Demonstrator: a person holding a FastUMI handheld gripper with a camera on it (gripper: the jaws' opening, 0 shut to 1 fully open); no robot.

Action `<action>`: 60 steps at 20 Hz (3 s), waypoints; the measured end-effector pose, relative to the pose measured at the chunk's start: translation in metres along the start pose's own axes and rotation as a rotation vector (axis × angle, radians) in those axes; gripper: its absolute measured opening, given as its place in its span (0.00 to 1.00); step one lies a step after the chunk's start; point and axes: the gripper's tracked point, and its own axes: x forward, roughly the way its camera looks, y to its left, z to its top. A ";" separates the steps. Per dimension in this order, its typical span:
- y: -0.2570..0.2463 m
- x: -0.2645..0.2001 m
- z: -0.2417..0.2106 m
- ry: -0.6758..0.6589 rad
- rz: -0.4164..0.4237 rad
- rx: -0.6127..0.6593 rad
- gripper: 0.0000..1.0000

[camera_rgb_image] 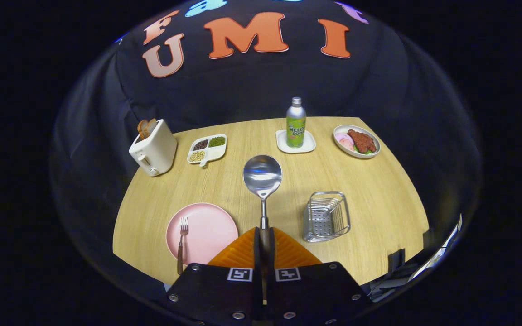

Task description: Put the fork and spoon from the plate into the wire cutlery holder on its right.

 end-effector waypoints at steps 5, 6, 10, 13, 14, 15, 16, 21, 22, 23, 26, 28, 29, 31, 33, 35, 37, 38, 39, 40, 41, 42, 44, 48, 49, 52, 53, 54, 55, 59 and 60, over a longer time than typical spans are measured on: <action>-0.042 0.004 -0.012 0.042 -0.052 0.032 0.04; -0.048 0.006 -0.016 0.056 -0.059 0.037 0.04; -0.070 0.019 -0.032 0.117 -0.071 0.036 0.04; -0.082 0.030 -0.039 0.152 -0.075 0.027 0.04; -0.085 0.034 -0.040 0.160 -0.073 0.026 0.04; -0.087 0.038 -0.041 0.172 -0.067 0.023 0.04; -0.089 0.040 -0.045 0.187 -0.064 0.018 0.04; -0.092 0.049 -0.046 0.210 -0.043 0.005 0.06; -0.092 0.050 -0.045 0.208 -0.043 0.005 0.06; -0.094 0.051 -0.042 0.202 -0.048 0.008 0.07; -0.093 0.054 -0.036 0.182 -0.039 0.040 0.09; -0.093 0.053 -0.027 0.145 -0.036 0.061 0.09; -0.093 0.054 -0.021 0.116 -0.036 0.069 0.09; -0.090 0.050 -0.009 0.063 -0.030 0.092 0.09; -0.084 0.046 0.007 -0.017 -0.016 0.111 0.08; -0.078 0.039 0.026 -0.109 -0.014 0.116 0.09; -0.068 0.028 0.047 -0.215 -0.006 0.114 0.12; -0.062 0.021 0.057 -0.270 -0.002 0.108 0.12; -0.055 0.013 0.066 -0.317 0.006 0.101 0.17; -0.047 0.005 0.075 -0.368 0.017 0.091 0.21; -0.038 -0.004 0.084 -0.419 0.028 0.079 0.30; -0.032 -0.011 0.091 -0.466 0.023 0.071 0.35; -0.020 -0.026 0.100 -0.534 0.012 0.069 0.52; 0.004 -0.049 0.115 -0.616 -0.025 0.049 0.77; 0.013 -0.056 0.123 -0.647 -0.031 0.032 0.79; 0.040 -0.071 0.132 -0.721 -0.024 0.001 0.81; 0.052 -0.072 0.132 -0.731 -0.011 -0.005 0.83; 0.062 -0.071 0.131 -0.739 0.002 -0.007 0.83; 0.072 -0.070 0.130 -0.747 0.013 -0.011 0.85; 0.115 -0.061 0.122 -0.778 0.067 -0.021 0.88; 0.124 -0.056 0.117 -0.777 0.075 -0.026 0.88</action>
